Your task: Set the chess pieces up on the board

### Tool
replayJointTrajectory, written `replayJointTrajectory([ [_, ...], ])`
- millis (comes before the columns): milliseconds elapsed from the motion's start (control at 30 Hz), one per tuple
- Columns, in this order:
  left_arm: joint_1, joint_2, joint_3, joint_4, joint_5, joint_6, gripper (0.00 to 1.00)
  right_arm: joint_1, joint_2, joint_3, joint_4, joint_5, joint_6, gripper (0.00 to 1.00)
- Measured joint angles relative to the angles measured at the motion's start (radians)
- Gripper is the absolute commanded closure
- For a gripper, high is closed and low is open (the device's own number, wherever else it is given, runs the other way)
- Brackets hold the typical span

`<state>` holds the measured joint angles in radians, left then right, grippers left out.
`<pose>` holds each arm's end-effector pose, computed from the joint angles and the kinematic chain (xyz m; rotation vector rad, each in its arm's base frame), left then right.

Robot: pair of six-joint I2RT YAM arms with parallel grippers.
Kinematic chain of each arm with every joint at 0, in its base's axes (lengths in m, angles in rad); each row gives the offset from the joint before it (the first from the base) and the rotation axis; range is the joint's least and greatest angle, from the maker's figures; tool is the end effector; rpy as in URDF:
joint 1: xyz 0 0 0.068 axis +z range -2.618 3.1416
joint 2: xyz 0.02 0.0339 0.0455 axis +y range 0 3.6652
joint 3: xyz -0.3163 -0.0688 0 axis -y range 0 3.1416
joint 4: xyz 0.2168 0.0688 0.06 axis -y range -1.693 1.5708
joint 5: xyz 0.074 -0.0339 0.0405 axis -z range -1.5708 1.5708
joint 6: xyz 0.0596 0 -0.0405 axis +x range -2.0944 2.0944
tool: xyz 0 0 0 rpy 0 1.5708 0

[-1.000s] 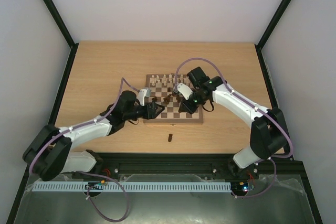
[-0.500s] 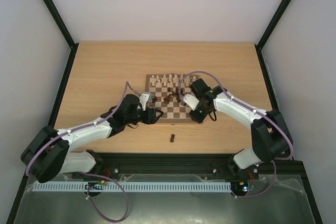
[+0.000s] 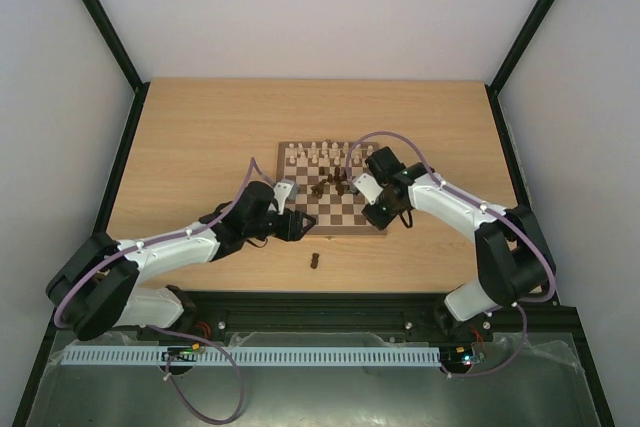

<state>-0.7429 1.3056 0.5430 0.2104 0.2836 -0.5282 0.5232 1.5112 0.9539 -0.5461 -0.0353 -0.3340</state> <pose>0.1707 -0.1794 0.2435 0.4245 2.2446 -1.0165 0.2390 0.1403 0.2463 -1.1230 2.4307 0.1073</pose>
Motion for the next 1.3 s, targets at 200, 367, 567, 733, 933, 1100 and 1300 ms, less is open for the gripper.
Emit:
replayJointTrajectory([
  [200, -0.002, 0.0, 0.0, -0.005, -0.001, 0.006, 0.42, -0.016, 0.01, 0.009, 0.0, -0.026, 0.006, 0.82],
  [367, -0.005, 0.009, 0.001, -0.009, -0.001, 0.01, 0.42, -0.021, 0.025, 0.015, -0.004, -0.04, 0.015, 0.69],
  [567, -0.017, 0.011, 0.004, -0.026, -0.011, 0.022, 0.42, -0.022, 0.027, 0.032, -0.033, -0.047, 0.03, 0.59],
  [733, -0.093, 0.01, 0.042, -0.103, -0.076, 0.05, 0.42, -0.022, 0.003, 0.067, -0.062, -0.05, 0.034, 0.58],
  [933, -0.212, -0.061, 0.043, -0.18, -0.167, 0.046, 0.41, -0.022, -0.137, 0.038, -0.076, -0.156, -0.05, 0.57],
  [1100, -0.216, -0.172, -0.039, -0.183, -0.188, 0.002, 0.41, 0.029, -0.289, -0.067, -0.077, -0.286, -0.18, 0.54],
  [1300, -0.269, -0.174, -0.081, -0.206, -0.203, -0.046, 0.41, 0.062, -0.295, -0.111, -0.045, -0.343, -0.249, 0.53],
])
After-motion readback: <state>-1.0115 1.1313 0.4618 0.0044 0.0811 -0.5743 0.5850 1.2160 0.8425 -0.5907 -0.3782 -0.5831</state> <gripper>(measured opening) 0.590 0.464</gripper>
